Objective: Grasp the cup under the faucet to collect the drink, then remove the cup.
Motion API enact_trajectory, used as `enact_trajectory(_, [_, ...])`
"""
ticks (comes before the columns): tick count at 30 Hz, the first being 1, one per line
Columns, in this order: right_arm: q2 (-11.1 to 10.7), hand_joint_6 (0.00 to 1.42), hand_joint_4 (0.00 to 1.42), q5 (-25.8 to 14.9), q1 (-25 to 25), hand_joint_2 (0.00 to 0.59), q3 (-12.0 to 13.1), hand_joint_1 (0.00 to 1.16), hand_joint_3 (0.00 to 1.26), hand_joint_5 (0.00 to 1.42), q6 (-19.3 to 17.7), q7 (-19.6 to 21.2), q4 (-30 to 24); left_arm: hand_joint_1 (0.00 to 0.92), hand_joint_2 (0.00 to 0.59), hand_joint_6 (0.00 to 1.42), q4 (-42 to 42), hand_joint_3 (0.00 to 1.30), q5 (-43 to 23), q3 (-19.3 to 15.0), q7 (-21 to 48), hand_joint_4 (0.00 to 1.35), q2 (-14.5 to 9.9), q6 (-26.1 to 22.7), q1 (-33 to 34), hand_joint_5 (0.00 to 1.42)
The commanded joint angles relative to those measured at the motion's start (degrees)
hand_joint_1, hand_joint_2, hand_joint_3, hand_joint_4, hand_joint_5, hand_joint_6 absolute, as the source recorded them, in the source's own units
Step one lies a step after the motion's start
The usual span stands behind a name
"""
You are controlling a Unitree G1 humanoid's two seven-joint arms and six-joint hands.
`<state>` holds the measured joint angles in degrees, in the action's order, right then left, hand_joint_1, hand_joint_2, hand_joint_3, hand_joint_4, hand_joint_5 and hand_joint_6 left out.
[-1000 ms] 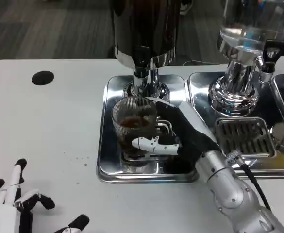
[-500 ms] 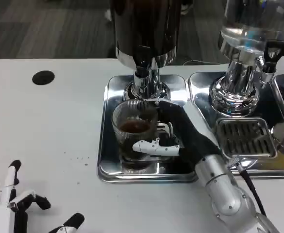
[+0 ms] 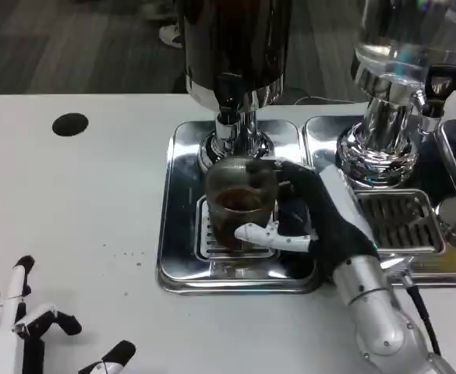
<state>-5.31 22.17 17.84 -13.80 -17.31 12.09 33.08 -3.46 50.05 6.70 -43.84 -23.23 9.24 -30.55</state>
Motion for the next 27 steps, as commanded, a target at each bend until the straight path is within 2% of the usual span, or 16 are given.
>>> enact_trajectory(1, [-1.4, 0.38, 0.71, -1.1, -1.0, 0.186, 2.2, 0.85, 0.67, 0.55, -2.2, 0.8, -3.4, 0.000, 0.097, 0.13, 0.0, 0.72, 0.1, 0.1, -0.3, 0.05, -0.4, 0.6, 1.0, 0.22])
enact_trajectory(12, [-4.4, 0.40, 0.73, -1.4, -5.9, 0.196, 5.8, 0.84, 0.70, 0.56, 0.6, -0.5, -11.4, 0.000, 0.097, 0.13, -0.7, 0.72, 0.2, 1.4, 0.4, 0.05, -0.3, 0.9, 3.6, 0.22])
enact_trajectory(18, [-6.0, 0.40, 0.73, -2.2, -10.3, 0.203, 8.5, 0.85, 0.70, 0.56, 0.6, -0.7, -16.2, 0.000, 0.095, 0.13, -1.8, 0.72, 0.4, 2.3, 0.4, 0.05, -0.3, 1.2, 5.0, 0.22])
enact_trajectory(27, [-7.4, 0.41, 0.73, -3.1, -16.3, 0.206, 11.2, 0.85, 0.69, 0.56, 1.4, -2.2, -22.9, 0.000, 0.092, 0.13, -3.1, 0.72, 0.6, 4.1, 0.4, 0.05, -0.2, 1.3, 7.0, 0.22])
